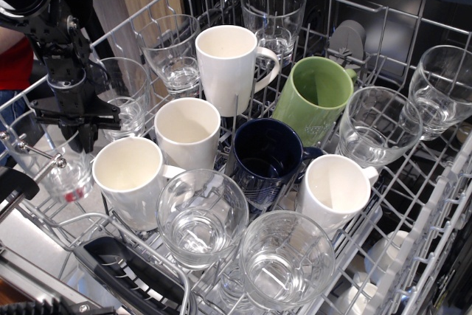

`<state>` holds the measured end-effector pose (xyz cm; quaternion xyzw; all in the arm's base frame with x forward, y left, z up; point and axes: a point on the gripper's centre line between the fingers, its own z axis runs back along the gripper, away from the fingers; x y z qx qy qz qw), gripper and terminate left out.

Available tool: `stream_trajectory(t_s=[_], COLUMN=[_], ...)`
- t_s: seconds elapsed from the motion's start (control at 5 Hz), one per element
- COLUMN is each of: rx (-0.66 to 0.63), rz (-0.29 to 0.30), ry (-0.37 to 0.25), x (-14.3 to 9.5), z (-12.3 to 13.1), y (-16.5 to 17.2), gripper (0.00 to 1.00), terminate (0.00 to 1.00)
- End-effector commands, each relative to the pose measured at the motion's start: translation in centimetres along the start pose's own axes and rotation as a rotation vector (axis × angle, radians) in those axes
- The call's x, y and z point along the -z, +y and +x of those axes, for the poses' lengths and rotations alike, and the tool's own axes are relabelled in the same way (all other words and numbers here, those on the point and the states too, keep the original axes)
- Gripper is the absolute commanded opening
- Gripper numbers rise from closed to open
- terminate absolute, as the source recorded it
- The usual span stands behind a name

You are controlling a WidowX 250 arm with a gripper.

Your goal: Pick up any cup

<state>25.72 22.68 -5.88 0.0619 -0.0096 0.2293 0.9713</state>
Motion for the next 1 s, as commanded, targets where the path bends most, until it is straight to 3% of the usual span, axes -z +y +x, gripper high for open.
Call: stream_trajectory(t_s=[0.0, 0.4, 0.6, 0.8], rx=[-0.014, -0.011, 0.024, 0.065], rz=[0.058, 0.114, 0.115, 0.118], ry=[-0.165, -0.183, -0.181, -0.180], x=[-8.6, -12.8, -15.0, -16.4], z=[2.9, 3.3, 3.3, 3.5], y=[1.2, 0.8, 0.8, 0.5], gripper=[0.00, 0.00, 0.00, 0.00], terminate=[0.00, 0.00, 0.00, 1.00])
